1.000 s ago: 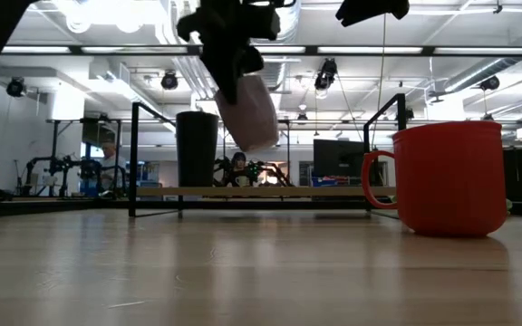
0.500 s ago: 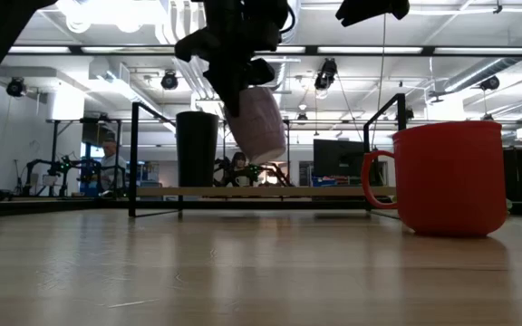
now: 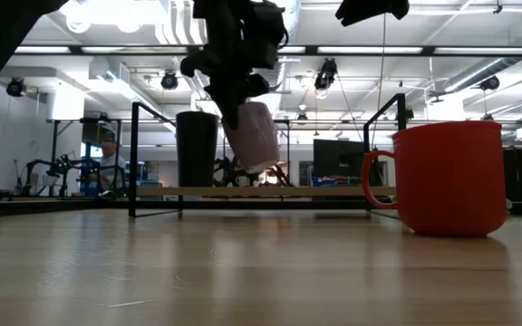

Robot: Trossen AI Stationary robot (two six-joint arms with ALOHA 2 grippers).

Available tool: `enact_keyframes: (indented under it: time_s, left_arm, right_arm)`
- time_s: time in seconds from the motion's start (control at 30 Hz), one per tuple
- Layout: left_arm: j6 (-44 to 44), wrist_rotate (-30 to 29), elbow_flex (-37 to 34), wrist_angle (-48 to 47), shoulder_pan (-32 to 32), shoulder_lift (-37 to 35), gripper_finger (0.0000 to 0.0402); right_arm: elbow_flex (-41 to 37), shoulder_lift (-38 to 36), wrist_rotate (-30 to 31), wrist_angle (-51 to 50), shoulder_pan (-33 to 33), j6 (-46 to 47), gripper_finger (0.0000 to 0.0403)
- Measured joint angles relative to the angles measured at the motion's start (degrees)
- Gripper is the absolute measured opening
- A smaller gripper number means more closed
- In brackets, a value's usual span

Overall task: Stack small to large cups/mugs on shelf
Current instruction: Put the purple mug on the shelf

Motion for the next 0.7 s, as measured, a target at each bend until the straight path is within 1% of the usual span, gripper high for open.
enact_keyframes:
  time_s: [0.13,0.3,0.7]
  left_arm:
    - [0.0,-0.26,0.03,0.27,0.0,2.51,0.0006]
    - [0.0,-5.16,0.07,-0.35,-0.23,3.97,0.0006]
    - [0.42,-6.6,1.42,-1.01,-0.2,3.91,0.0006]
  right_arm:
    - [0.0,0.0,0.0,0.28,-0.01,-0.02,0.0121]
    - [0.0,0.0,0.0,1.5,0.0,-0.02,0.0121]
    - [0.0,0.0,0.38,1.48,-0.02,-0.05,0.0121]
